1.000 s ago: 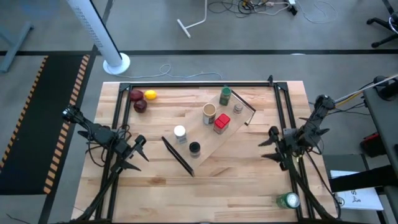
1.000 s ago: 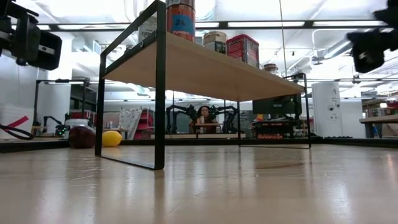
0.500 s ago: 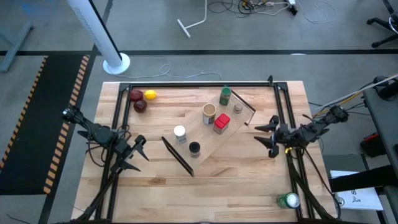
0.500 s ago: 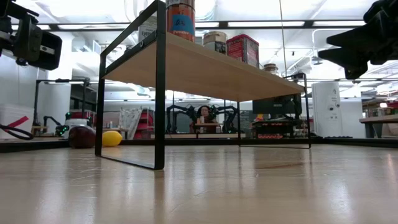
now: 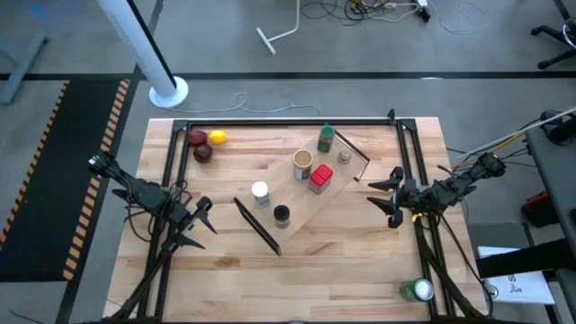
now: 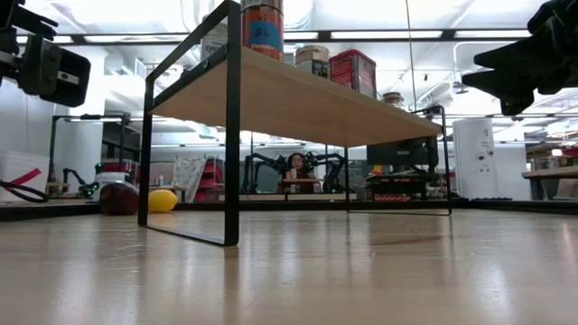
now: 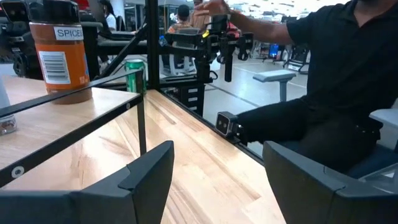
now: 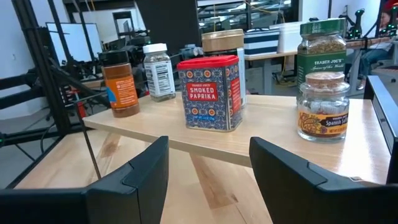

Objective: Shelf spices
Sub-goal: Return to Home Position

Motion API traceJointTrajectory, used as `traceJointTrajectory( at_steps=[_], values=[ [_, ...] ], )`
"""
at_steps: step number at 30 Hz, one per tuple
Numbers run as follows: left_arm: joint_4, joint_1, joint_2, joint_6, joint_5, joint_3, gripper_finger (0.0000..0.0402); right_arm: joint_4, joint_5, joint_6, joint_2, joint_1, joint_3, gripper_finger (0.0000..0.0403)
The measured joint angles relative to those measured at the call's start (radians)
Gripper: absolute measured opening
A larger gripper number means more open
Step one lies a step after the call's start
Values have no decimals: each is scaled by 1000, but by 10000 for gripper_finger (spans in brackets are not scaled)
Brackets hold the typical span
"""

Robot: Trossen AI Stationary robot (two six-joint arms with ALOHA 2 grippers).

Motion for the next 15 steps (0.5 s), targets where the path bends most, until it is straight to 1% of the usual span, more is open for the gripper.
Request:
traceJointTrajectory(
  at_steps=[15],
  values=[
    [8, 0, 95, 0, 0, 2, 215, 0, 0, 0, 0, 0, 0, 199]
  ],
)
